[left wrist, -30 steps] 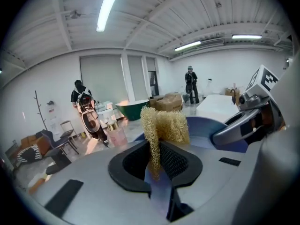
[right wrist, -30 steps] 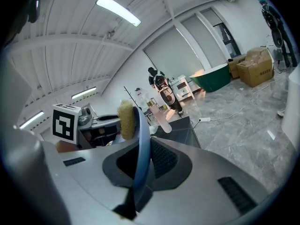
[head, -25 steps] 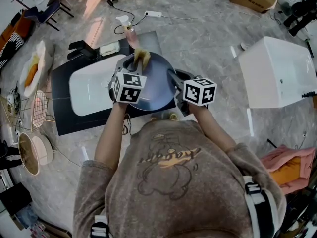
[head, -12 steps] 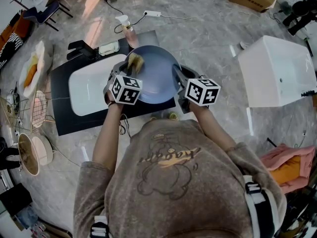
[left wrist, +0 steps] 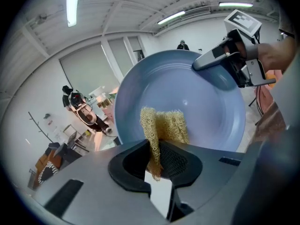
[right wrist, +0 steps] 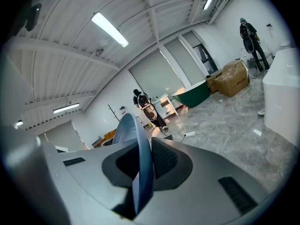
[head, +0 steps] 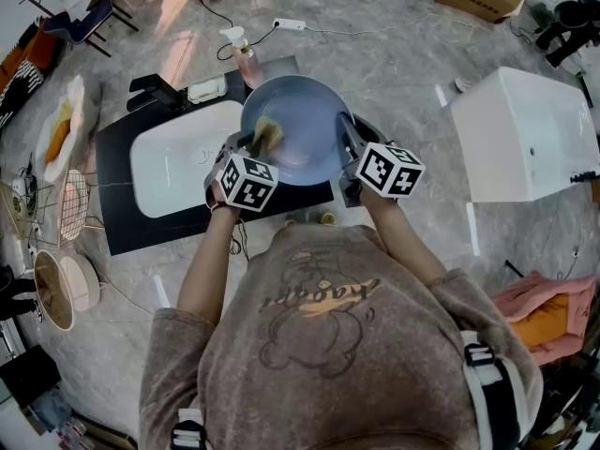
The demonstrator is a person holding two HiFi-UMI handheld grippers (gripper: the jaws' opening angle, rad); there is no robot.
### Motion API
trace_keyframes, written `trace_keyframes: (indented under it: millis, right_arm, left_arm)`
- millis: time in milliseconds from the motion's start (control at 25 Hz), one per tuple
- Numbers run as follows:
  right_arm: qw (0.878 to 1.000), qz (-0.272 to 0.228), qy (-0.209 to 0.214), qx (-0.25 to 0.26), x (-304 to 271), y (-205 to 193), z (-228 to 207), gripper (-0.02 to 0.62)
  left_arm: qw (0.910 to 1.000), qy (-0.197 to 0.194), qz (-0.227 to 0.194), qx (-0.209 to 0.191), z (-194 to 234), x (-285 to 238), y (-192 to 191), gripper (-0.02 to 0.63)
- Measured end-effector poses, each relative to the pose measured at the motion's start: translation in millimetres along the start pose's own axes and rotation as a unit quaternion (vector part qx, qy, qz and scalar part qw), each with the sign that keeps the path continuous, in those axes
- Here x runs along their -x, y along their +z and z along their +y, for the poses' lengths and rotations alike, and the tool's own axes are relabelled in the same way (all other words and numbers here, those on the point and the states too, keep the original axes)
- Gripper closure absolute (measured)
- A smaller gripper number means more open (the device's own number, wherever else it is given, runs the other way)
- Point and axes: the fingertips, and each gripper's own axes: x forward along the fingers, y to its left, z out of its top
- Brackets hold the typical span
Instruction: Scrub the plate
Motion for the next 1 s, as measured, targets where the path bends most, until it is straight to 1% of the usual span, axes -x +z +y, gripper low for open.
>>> trace_keyframes:
  millis: [280, 520, 680, 1000]
  right_arm:
    - [1.000, -0.015, -0.010, -0.013, -0.1, 4.5, -7.4, 0.557]
    - [0.999, -0.028, -0.018, -0.024, 0.3, 11.2, -9.7, 0.555]
    - [0.999, -0.030, -0.019, -0.028, -1.6, 10.8, -12.0, 0.554]
    - [0.998, -0.030, -0.019, -0.044, -2.9, 7.5, -11.0, 0.554]
  left_arm:
    - [0.9978, -0.066, 0.004, 0.007, -44.6, -3.5, -2.7, 0.543]
    - [0.9917, -0.126, -0.007, 0.028, -78.2, -4.6, 13.6, 0.543]
    - [0.9883, -0.148, -0.017, 0.031, -94.9, -6.1, 23.1, 0.543]
    - [0.9821, -0.179, -0.044, 0.037, -114.6, -0.7, 49.3, 0.543]
